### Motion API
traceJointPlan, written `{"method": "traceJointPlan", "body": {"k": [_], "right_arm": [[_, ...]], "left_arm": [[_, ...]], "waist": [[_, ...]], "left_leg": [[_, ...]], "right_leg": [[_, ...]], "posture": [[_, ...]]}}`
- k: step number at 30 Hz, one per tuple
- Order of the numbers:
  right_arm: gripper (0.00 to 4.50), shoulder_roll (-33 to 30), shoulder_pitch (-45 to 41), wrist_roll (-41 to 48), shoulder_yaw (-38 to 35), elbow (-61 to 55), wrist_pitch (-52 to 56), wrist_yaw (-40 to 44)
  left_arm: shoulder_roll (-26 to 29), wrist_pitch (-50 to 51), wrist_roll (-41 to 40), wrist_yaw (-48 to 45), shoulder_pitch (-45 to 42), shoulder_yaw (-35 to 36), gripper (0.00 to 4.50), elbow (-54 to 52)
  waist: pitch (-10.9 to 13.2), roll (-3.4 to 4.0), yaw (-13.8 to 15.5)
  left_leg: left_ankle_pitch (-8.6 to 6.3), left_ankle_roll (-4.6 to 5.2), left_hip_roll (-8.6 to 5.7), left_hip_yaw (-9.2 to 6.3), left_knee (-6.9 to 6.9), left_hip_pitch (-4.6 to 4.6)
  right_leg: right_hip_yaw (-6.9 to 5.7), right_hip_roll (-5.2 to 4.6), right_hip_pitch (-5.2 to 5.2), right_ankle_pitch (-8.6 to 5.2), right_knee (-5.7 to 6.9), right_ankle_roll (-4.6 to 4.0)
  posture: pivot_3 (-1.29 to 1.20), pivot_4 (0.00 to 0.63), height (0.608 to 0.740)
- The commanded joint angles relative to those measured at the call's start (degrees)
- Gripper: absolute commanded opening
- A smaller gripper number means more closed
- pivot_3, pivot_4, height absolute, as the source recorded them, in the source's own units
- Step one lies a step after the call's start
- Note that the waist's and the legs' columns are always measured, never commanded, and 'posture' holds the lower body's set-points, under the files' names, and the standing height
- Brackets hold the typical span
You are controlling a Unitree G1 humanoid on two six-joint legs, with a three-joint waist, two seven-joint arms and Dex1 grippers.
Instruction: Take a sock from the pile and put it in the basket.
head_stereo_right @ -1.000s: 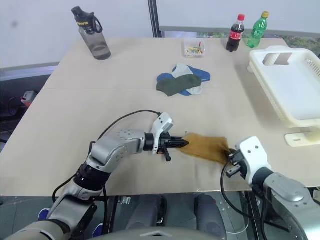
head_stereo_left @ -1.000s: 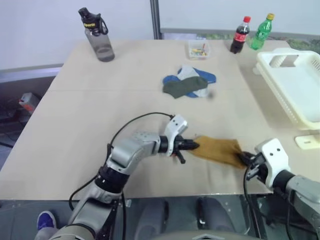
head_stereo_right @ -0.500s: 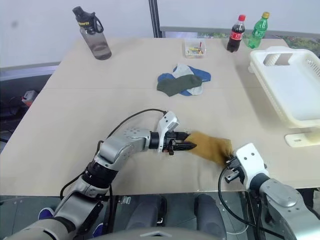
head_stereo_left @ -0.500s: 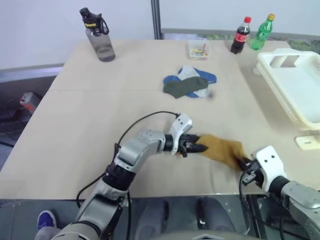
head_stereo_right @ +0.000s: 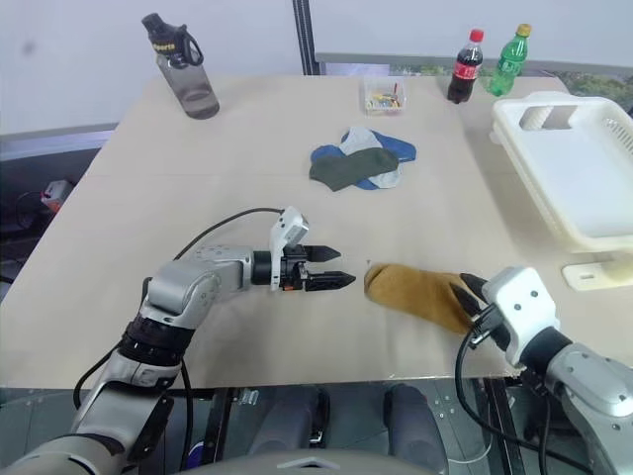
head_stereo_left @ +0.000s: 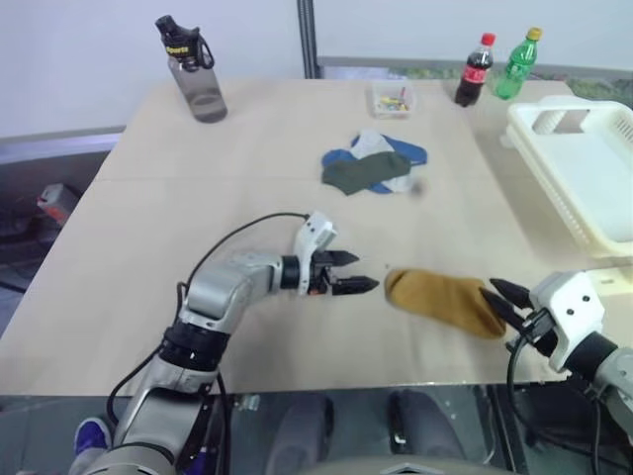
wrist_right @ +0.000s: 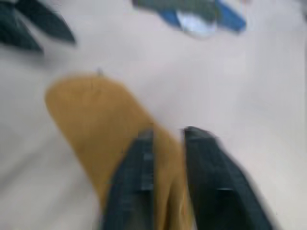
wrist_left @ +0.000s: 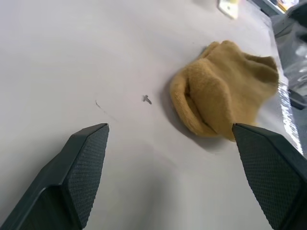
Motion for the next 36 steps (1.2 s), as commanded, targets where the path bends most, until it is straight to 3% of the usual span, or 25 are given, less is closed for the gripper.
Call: {"method": "traceJointPlan", "body": {"k": [1,7,16,29,36], "right_arm": [[0.07,-0.21,-2.8,-1.15,4.75,4.9,-1.88,1.29],[0.07,-3.85,-3.76,-9.41,14.1,18.06,-7.56,4.13],[0.07,-3.67,-3.4,-8.67,13.63,16.41,-8.88,4.98],[0.07,-4.0,-1.53,-7.34,10.81,12.84,-7.5,4.84],[0.07,-3.84,-0.59,-7.56,10.62,12.09,-7.44,4.62]], "left_arm": [[-2.24,3.82,-1.15,-0.29,-2.21,-2.04,4.42,1.57],[-6.56,12.07,-1.37,1.57,-5.74,-4.31,4.42,4.25],[-10.46,25.47,-6.89,0.89,-10.16,-4.19,4.42,6.16],[-18.4,17.43,-10.46,-5.54,-13.41,-2.6,4.42,10.16],[-19.53,9.89,-6.75,-8.02,-13.66,-5.64,4.42,14.19]], "waist": [[0.0,-0.01,0.16],[-0.02,0.01,0.92],[-0.14,-0.01,0.98],[-0.12,-0.02,0.99],[-0.12,-0.01,1.01]], "left_leg": [[0.0,0.0,0.0,-0.01,0.0,0.0],[0.0,0.0,-0.14,-0.01,0.0,-0.02],[0.0,0.0,-0.11,-0.03,0.0,0.04],[0.0,-0.01,-0.12,-0.02,0.0,0.0],[0.0,-0.01,-0.12,-0.02,0.0,-0.01]], "right_leg": [[-0.02,0.0,-0.01,0.0,0.0,0.0],[-0.03,-0.02,0.01,0.0,-0.05,0.0],[-0.04,0.01,0.06,0.0,-0.03,0.0],[-0.02,-0.01,0.03,0.0,-0.03,0.0],[-0.02,-0.01,0.02,0.0,-0.04,-0.01]], "posture": [[0.0,0.15,0.74],[0.0,0.15,0.74],[0.0,0.15,0.74],[0.0,0.15,0.74],[0.0,0.15,0.74]]}}
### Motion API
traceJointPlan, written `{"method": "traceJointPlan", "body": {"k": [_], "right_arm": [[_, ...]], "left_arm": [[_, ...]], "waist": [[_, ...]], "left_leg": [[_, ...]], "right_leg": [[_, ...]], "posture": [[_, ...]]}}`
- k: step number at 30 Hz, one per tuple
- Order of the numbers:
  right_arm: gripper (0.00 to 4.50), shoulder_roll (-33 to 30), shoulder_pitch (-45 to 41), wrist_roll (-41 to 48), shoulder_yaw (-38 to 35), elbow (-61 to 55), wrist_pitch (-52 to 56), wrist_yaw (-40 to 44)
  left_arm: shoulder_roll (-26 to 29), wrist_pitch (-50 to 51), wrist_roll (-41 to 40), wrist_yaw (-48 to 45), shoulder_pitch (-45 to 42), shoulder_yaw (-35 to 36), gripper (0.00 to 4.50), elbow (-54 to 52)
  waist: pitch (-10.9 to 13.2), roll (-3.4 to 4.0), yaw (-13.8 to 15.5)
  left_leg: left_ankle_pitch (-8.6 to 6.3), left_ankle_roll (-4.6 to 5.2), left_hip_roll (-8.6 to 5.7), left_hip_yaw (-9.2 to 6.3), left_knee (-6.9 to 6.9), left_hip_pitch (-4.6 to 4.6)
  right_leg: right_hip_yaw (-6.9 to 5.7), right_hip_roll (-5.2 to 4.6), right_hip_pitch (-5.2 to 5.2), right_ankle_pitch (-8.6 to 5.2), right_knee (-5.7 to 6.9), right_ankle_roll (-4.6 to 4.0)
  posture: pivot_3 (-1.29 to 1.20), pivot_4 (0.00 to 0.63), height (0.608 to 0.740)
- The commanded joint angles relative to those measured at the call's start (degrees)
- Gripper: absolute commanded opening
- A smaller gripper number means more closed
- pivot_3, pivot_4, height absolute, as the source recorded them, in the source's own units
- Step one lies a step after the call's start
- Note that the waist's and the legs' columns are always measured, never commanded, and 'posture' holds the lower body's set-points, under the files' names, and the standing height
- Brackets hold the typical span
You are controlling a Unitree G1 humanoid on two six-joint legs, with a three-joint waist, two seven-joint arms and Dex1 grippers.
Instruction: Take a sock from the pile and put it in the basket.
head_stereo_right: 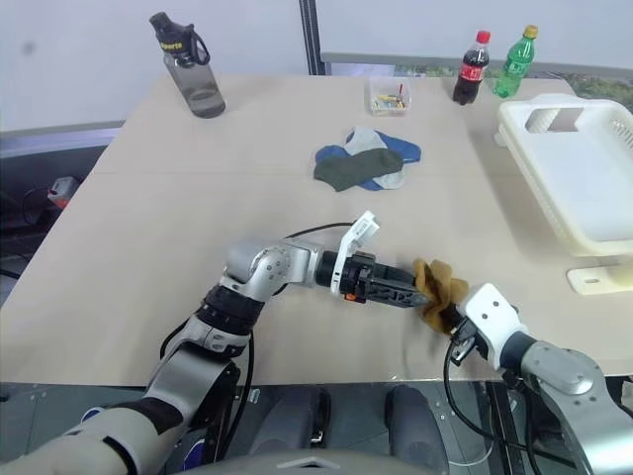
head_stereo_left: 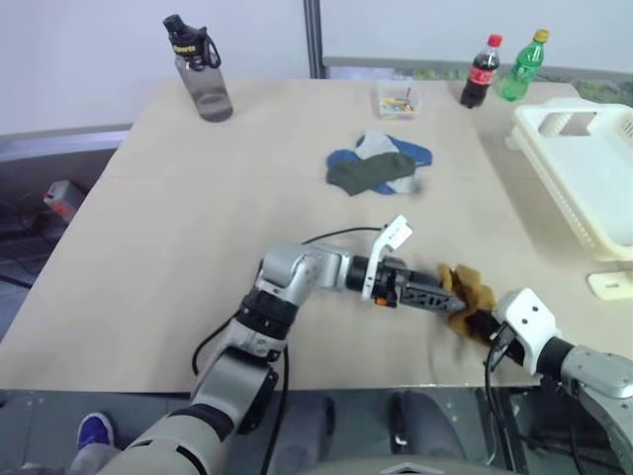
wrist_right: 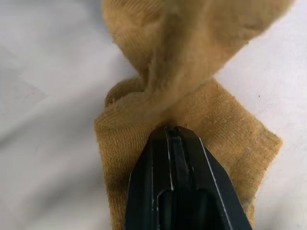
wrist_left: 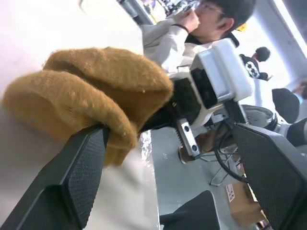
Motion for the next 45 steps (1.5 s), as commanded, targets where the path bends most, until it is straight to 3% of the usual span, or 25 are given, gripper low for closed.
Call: {"method": "traceJointPlan", "body": {"k": [1,11,23,34,40,41,42,45], "right_arm": [[0.07,-0.34,0.99,-0.5,-1.09,-2.7,-0.39,-0.07],[0.07,-1.1,1.96,-4.56,1.73,-2.99,-2.24,0.34],[0.07,-2.34,2.33,-7.66,1.0,-5.44,-2.11,0.39],[0.07,-5.37,9.57,-6.95,-9.85,-22.19,6.39,2.33],[0.07,-0.02,14.86,2.94,-20.39,-23.84,8.33,0.29],[0.58,0.78,15.91,5.65,-22.27,-23.84,8.09,-0.29],[0.76,1.27,16.84,8.39,-23.89,-23.84,7.82,-1.0],[2.32,0.91,17.21,15.2,-26.6,-23.84,8.15,-4.29]], "left_arm": [[-1.27,-5.53,2.8,-0.19,-0.79,-1.48,4.42,3.64],[-5.01,-9.35,1.6,-0.71,-0.4,1.57,4.42,5.12],[-10.14,-10.57,3.01,-4.37,0.52,-3.41,4.42,8.46],[-15.5,-15.1,11.17,-3.81,-2.25,-7.0,4.42,25.64],[-13.94,-21.28,16.0,-8.75,-2.14,-12.15,4.42,29.0],[-12.73,-22.09,16.22,-9.92,-1.82,-12.19,4.42,27.74],[-10.59,-22.74,15.96,-11.79,-1.12,-12.06,4.42,24.88],[-3.48,-25.22,15.07,-15.93,2.06,-11.0,4.42,14.49]], "waist": [[0.0,0.0,0.0],[0.0,-0.01,0.05],[0.0,0.0,0.04],[-0.07,0.08,0.08],[-0.13,0.08,0.18],[-0.24,0.07,0.17],[-0.34,0.07,0.14],[-0.42,0.2,-0.53]], "left_leg": [[0.0,0.0,-0.01,0.0,0.0,0.0],[0.0,0.01,-0.01,-0.02,0.02,-0.03],[0.0,0.01,-0.02,-0.01,0.03,-0.03],[-0.01,0.02,-0.06,-0.05,0.05,-0.06],[-0.01,0.02,-0.05,-0.08,0.07,-0.1],[-0.02,0.03,-0.04,-0.1,0.06,-0.09],[-0.02,0.03,-0.03,-0.09,0.07,-0.09],[-0.02,0.03,0.17,-0.03,0.01,0.0]], "right_leg": [[0.0,0.0,0.0,0.0,0.0,0.0],[-0.01,0.0,0.0,0.0,-0.01,0.0],[-0.02,0.0,0.0,0.0,-0.01,0.0],[-0.06,0.0,0.01,-0.01,-0.03,0.02],[-0.11,-0.02,0.02,-0.01,-0.07,0.02],[-0.11,-0.02,0.03,-0.01,-0.08,0.01],[-0.1,-0.02,0.03,0.0,-0.08,0.01],[-0.07,0.05,0.04,0.0,-0.07,-0.01]], "posture": [[0.0,0.15,0.74],[0.0,0.15,0.74],[0.0,0.15,0.74],[0.0,0.15,0.74],[0.0,0.15,0.74],[0.0,0.15,0.74],[0.0,0.15,0.74],[0.0,0.15,0.74]]}}
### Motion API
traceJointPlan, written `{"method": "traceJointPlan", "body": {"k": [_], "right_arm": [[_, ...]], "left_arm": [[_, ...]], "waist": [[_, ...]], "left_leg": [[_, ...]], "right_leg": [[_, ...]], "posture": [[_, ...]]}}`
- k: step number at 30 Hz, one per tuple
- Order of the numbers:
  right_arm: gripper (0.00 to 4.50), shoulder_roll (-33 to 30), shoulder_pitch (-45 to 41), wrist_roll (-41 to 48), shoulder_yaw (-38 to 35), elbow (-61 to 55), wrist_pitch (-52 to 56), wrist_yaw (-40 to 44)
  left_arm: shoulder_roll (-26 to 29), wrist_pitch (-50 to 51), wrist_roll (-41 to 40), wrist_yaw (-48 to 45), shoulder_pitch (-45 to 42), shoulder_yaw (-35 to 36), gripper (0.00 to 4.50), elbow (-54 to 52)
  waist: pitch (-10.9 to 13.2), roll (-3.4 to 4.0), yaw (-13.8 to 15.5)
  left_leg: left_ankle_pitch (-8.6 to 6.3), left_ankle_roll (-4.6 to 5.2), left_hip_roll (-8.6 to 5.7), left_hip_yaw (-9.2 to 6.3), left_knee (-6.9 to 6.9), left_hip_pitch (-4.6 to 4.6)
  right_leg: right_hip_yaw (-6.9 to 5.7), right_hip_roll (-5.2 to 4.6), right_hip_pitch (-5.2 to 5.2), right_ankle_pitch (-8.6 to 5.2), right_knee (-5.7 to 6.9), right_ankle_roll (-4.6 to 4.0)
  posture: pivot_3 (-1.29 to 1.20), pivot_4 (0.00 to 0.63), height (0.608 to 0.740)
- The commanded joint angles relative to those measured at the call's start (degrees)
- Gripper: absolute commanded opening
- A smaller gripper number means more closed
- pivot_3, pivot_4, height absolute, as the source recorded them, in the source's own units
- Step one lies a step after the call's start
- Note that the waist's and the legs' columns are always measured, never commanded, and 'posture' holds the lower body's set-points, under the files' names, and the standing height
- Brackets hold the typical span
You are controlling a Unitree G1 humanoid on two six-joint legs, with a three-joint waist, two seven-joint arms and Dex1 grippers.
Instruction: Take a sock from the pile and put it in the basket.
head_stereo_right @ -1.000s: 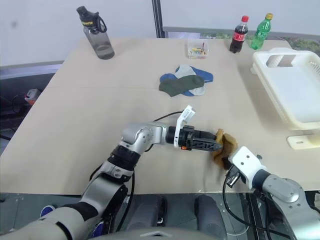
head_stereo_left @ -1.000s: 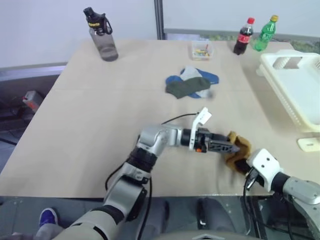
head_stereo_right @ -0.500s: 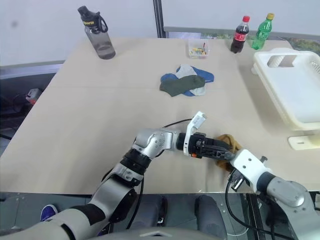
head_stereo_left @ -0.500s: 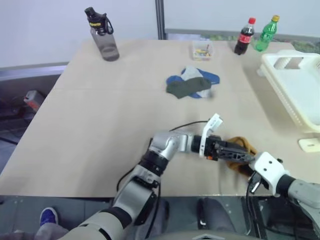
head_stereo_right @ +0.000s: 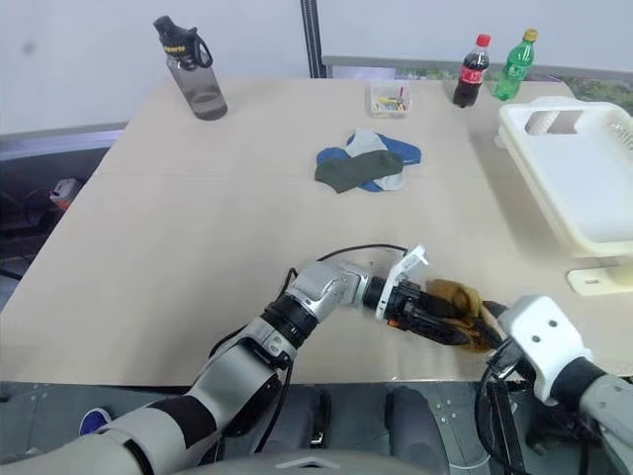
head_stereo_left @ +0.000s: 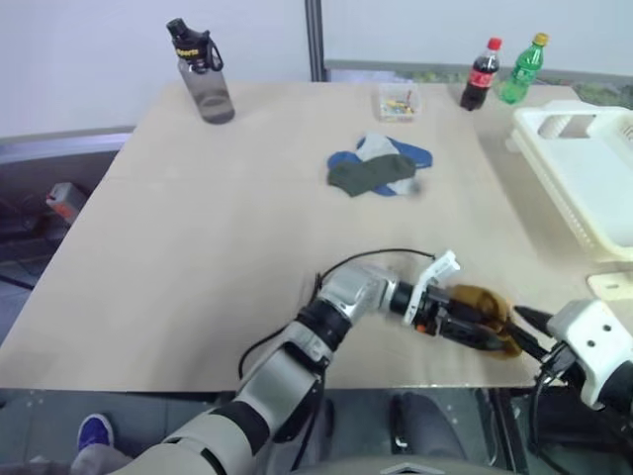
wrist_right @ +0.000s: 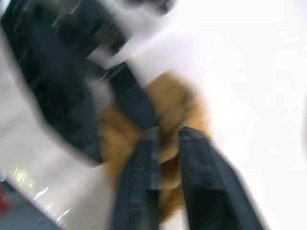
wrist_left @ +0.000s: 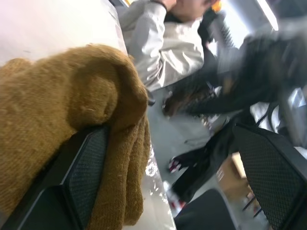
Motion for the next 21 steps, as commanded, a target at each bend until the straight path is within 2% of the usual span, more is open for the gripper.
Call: {"method": "traceJointPlan", "body": {"k": [1,3,5,6,10,13,16,21], "right_arm": [[2.68,-0.7,-1.51,7.55,-3.43,-1.73,1.39,-4.51],[3.63,-1.31,-6.25,9.56,-1.65,-1.73,5.75,-7.27],[4.33,-2.03,-10.92,10.01,1.71,-0.4,9.63,-8.98],[4.46,-2.06,-13.03,10.29,2.98,0.52,11.39,-9.87],[4.46,-0.52,-18.52,12.22,6.04,5.04,17.86,-12.65],[4.46,1.55,-20.08,14.07,6.42,8.35,22.69,-14.47],[4.46,1.19,-18.8,13.59,6.22,9.78,26.04,-15.15],[4.46,2.44,-16.16,17.33,3.29,7.69,32.07,-15.64]], "left_arm": [[8.23,-1.29,0.35,-3.5,4.53,0.98,4.42,-10.43],[13.19,-1.17,-1.17,-3.47,7.17,3.81,4.42,-17.53],[17.56,-3.46,-0.83,-2.63,9.91,5.88,4.42,-23.62],[19.15,-4.92,-0.11,-2.03,10.98,6.2,4.42,-25.57],[24.83,-19.17,6.47,0.66,15.84,6.97,4.42,-29.36],[28.78,-31.84,9.07,0.45,19.82,9.39,4.42,-30.1],[32.1,-35.22,6.92,-1.97,21.25,12.13,4.42,-30.52],[34.81,-34.64,3.12,-3.38,20.42,16.48,4.42,-31.09]], "waist": [[-0.07,0.14,-0.71],[-0.09,0.18,-1.07],[-0.1,0.2,-1.41],[-0.1,0.21,-1.29],[-0.13,0.27,0.42],[-0.13,0.27,0.52],[-0.12,0.29,0.49],[-0.13,0.3,0.3]], "left_leg": [[0.0,0.0,0.12,0.03,-0.02,0.02],[0.0,-0.01,0.3,0.06,-0.04,0.07],[0.0,-0.01,0.37,0.11,-0.03,0.09],[0.0,-0.01,0.5,0.25,-0.02,0.15],[0.0,-0.01,0.45,0.17,-0.01,0.08],[0.0,-0.01,0.4,0.16,-0.04,-0.09],[-0.01,0.0,0.4,0.18,-0.04,-0.15],[-0.03,0.03,0.43,0.14,-0.05,-0.11]], "right_leg": [[0.05,0.1,-0.01,0.0,0.0,-0.02],[0.11,0.18,-0.03,-0.03,0.03,-0.12],[0.16,0.2,-0.03,-0.1,0.03,-0.3],[0.29,0.29,-0.04,-0.06,0.02,-0.36],[0.18,0.26,-0.04,-0.06,-0.01,-0.38],[0.15,0.23,-0.06,-0.05,-0.21,-0.38],[0.16,0.2,-0.12,-0.05,-0.23,-0.38],[0.09,0.22,-0.1,-0.06,-0.2,-0.37]], "posture": [[0.0,0.15,0.74],[0.0,0.15,0.74],[0.0,0.15,0.74],[0.0,0.15,0.74],[0.0,0.15,0.74],[0.0,0.15,0.74],[0.0,0.15,0.74],[0.0,0.15,0.74]]}}
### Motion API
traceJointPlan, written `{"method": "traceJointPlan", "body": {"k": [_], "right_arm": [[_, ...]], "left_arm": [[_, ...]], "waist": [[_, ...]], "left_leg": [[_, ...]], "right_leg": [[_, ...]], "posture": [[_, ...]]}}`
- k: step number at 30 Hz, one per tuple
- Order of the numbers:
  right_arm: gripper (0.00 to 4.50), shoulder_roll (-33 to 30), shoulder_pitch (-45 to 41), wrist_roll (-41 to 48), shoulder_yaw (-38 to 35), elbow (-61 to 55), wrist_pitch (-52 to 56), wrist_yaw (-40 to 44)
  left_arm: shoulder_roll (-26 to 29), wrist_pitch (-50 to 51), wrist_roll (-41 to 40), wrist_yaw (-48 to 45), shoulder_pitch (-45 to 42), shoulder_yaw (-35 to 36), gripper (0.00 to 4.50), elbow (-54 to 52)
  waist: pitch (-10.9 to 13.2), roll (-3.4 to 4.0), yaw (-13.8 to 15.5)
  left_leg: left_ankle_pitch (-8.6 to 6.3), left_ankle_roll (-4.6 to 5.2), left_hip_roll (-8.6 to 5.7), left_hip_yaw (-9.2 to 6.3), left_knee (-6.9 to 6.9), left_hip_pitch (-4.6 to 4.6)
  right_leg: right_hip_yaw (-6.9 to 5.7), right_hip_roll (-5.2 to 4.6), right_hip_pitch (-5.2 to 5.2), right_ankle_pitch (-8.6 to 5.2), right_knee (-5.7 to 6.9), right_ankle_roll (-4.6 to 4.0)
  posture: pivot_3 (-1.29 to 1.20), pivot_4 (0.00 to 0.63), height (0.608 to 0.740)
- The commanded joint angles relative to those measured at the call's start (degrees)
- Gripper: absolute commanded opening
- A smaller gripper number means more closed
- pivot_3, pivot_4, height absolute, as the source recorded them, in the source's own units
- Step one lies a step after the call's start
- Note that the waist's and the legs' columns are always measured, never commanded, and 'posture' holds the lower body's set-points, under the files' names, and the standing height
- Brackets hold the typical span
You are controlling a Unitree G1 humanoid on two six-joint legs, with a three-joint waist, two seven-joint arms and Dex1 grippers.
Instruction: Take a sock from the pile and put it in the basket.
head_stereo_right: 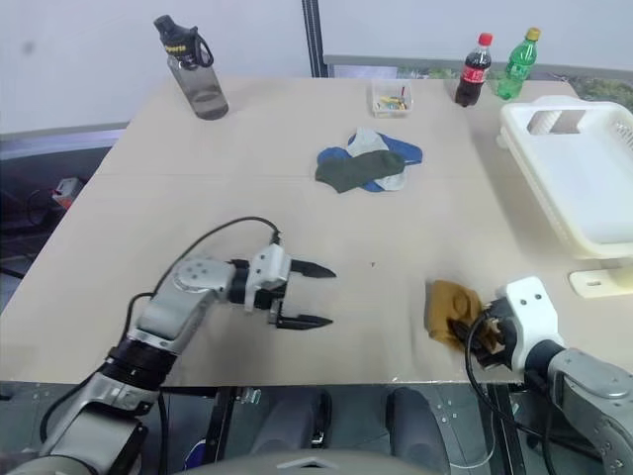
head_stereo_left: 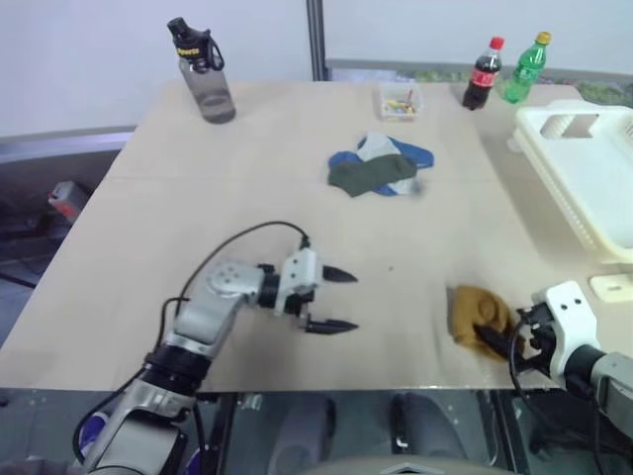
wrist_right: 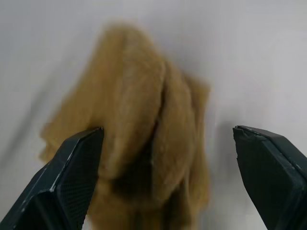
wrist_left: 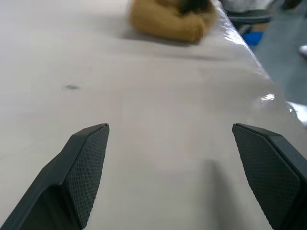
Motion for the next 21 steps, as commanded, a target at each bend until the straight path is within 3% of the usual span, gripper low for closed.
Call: {"method": "traceJointPlan", "body": {"k": [1,3,6,14,17,21], "right_arm": [[4.46,-0.17,1.3,1.93,-2.07,-2.59,3.97,-0.63],[4.46,-0.74,1.12,1.77,-0.8,-1.62,4.92,-0.56],[3.79,-1.88,-0.72,0.24,2.82,2.3,4.15,0.41],[0.04,-7.89,-11.77,-6.9,14.29,16.27,-6.77,6.6],[0.04,-6.51,-17.35,-7.11,15.61,19.59,-9.82,8.11],[0.04,-1.18,-23.27,-2.45,8.28,22.59,-10.94,7.44]], "left_arm": [[1.13,-0.33,-3.36,-1.8,-1.0,2.54,4.42,-3.71],[0.69,-1.26,-4.01,-1.66,-1.28,3.06,4.42,-4.18],[-0.33,-1.47,-4.76,-1.05,-1.25,3.05,4.42,-5.02],[-3.52,-1.13,-5.34,3.29,-2.11,3.43,4.42,-6.42],[-4.44,4.03,-8.33,4.92,-2.7,3.5,4.42,-9.2],[-5.58,10.19,-12.22,6.52,-2.77,4.05,4.42,-11.73]], "waist": [[0.0,0.0,-0.15],[-0.01,-0.01,-0.19],[-0.01,-0.03,-0.22],[-0.36,-0.66,-0.98],[-0.34,-0.69,-1.17],[-0.22,-0.56,-1.43]], "left_leg": [[0.0,0.0,0.0,0.01,0.0,0.03],[0.0,0.0,0.02,0.03,0.01,0.07],[0.0,0.0,0.03,0.05,0.01,0.09],[0.0,0.0,0.08,0.14,0.07,0.31],[0.0,0.0,0.1,0.17,0.05,0.6],[0.0,0.0,0.13,0.21,0.02,0.67]], "right_leg": [[0.01,0.01,0.02,0.0,0.01,0.0],[0.01,0.04,0.04,0.0,0.02,0.01],[0.03,0.07,0.04,0.01,0.03,0.02],[0.11,0.14,0.2,0.02,0.02,0.05],[0.14,0.15,0.44,-0.04,0.02,0.12],[0.21,0.17,0.49,-0.05,0.04,0.16]], "posture": [[0.0,0.15,0.74],[0.0,0.15,0.74],[0.0,0.15,0.74],[0.0,0.15,0.74],[0.0,0.15,0.74],[0.0,0.15,0.74]]}}
